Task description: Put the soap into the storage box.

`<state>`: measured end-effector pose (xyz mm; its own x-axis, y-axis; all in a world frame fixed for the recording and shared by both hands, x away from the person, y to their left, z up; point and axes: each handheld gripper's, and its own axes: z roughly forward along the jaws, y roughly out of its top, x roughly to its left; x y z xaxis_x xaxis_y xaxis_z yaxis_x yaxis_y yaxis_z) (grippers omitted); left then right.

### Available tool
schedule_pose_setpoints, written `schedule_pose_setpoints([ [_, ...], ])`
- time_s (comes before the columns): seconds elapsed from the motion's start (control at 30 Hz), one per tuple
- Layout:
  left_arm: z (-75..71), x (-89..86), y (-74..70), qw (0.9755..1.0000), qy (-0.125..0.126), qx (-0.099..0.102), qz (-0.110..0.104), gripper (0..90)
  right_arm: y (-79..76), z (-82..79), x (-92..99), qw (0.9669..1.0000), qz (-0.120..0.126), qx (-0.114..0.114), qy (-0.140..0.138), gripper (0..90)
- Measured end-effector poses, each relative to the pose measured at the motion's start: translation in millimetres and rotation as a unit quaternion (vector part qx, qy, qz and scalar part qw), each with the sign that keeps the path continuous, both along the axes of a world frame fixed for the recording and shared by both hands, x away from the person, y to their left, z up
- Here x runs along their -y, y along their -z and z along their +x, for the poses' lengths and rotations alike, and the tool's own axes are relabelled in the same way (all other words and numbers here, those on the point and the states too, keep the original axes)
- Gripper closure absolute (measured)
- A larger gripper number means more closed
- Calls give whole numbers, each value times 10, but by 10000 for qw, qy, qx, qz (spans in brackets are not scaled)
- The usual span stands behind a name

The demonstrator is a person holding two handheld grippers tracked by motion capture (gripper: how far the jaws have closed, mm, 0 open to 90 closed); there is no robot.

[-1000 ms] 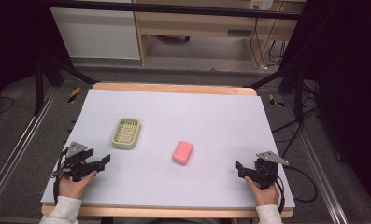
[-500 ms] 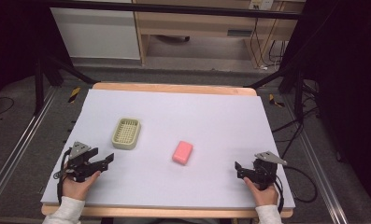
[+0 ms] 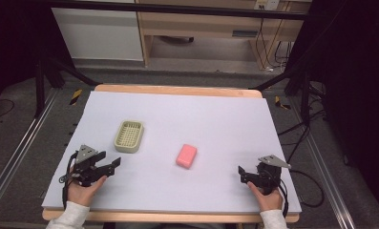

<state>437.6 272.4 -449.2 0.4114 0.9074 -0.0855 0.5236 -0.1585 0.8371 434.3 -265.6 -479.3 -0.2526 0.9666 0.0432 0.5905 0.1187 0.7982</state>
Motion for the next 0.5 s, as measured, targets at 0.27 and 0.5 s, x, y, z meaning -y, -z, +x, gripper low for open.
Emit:
schedule_pose_setpoints([
  [0.27,0,11,-50,10000,43,58,-10,338,0,12,-2,10000,-38,-8,15,50],
  [0.5,2,94,-116,9997,167,157,27,337,-2,9,-2,10000,-75,1,27,51],
])
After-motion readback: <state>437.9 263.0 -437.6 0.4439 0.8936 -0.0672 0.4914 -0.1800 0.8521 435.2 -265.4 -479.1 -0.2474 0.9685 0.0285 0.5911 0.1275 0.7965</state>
